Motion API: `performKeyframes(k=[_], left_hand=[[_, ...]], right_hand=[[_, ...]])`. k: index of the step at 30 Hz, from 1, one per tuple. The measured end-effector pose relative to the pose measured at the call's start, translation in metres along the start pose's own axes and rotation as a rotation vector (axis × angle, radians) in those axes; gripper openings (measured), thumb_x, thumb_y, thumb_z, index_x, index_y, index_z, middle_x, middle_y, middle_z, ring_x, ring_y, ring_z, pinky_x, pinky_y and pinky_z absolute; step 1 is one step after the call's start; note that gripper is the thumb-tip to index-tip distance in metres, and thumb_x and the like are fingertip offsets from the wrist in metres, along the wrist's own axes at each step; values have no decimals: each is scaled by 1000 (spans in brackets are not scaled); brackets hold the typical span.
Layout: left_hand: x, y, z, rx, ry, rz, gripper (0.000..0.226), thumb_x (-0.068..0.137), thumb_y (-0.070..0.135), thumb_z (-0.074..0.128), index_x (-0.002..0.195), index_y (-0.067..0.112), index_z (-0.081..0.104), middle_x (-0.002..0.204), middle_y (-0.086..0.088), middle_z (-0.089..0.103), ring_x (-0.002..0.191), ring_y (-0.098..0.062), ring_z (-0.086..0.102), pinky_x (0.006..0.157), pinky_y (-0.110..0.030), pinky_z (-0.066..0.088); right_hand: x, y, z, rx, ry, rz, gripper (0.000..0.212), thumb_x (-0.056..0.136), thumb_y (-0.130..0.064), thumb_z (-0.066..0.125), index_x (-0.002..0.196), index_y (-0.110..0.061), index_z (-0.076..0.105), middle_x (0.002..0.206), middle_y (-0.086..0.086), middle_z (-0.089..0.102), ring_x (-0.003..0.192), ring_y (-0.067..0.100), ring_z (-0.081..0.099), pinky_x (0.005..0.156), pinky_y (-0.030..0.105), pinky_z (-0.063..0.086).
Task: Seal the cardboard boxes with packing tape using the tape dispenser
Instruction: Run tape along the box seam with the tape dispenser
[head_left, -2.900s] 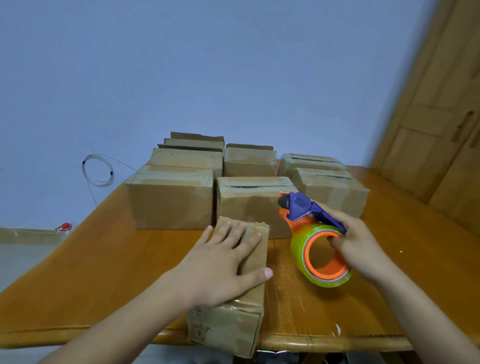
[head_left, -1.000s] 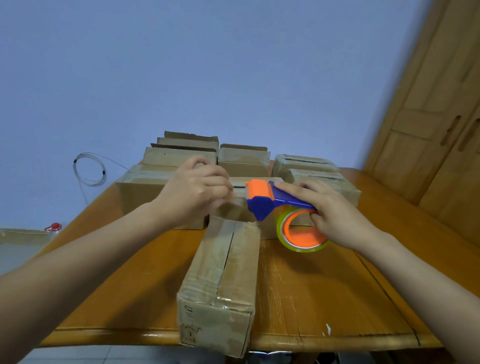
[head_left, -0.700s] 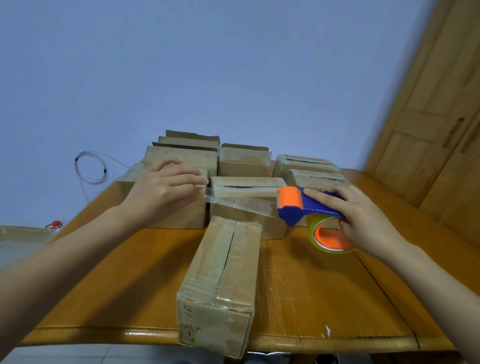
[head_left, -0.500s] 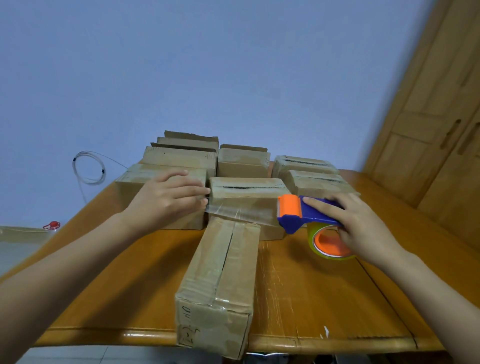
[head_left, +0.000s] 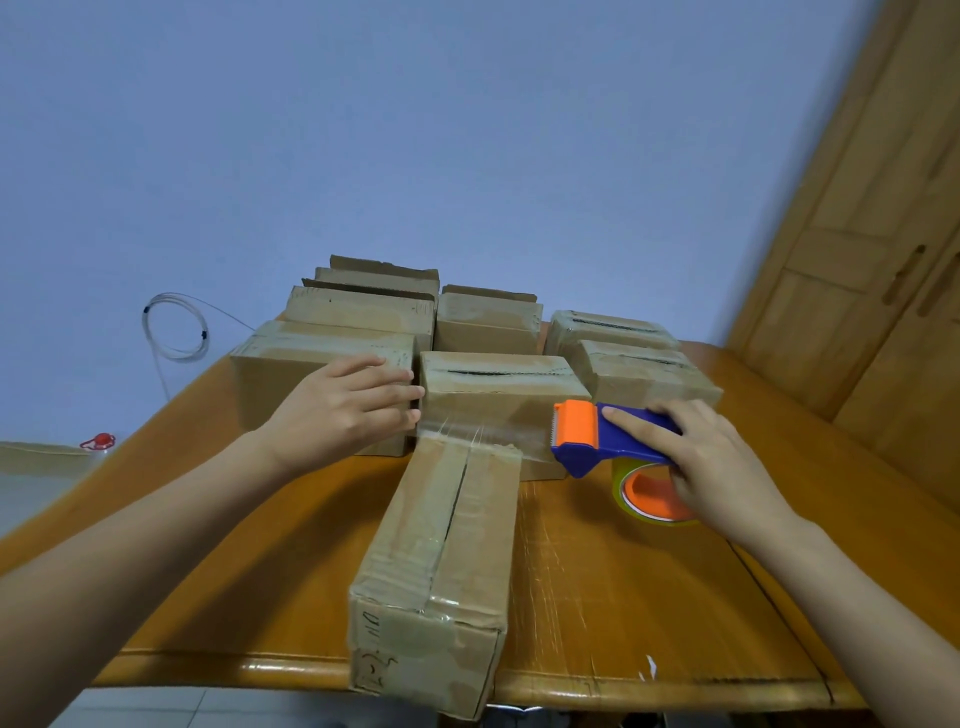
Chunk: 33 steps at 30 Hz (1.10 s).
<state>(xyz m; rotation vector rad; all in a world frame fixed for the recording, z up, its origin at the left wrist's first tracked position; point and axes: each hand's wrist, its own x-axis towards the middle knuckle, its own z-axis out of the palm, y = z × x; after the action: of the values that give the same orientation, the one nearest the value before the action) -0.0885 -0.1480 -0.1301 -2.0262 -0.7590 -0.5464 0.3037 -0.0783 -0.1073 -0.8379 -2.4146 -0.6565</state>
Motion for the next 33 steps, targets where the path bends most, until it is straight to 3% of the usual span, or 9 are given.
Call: performKeyframes(k=[10,22,33], left_hand=[[-7,-1,8,-27,-16,-45,16,90,16,62,96,16,77,113,-4,71,112,-22,64,103,-39,43],[-9,7,10,-50,-6,-84,19,93,21,58,93,20,77,113,-2,71,112,-21,64,104,-39,42],[-16,34,21,-146,66,-329,20,93,24,58,91,18,77,111,-1,71,110,-20,65,94,-41,49]], right_hand=[[3,1,9,14,8,-33,91,63,2,83,138,-28,43,109,12,62,91,31,58,67,40,49],[-5,-4,18,-19,17,-24,90,56,5,85,134,-24,52,106,13,63,87,31,60,65,39,50],[-23,-19,37,58,18,82,101,53,2,88,138,-27,42,109,12,62,93,29,60,66,37,52]])
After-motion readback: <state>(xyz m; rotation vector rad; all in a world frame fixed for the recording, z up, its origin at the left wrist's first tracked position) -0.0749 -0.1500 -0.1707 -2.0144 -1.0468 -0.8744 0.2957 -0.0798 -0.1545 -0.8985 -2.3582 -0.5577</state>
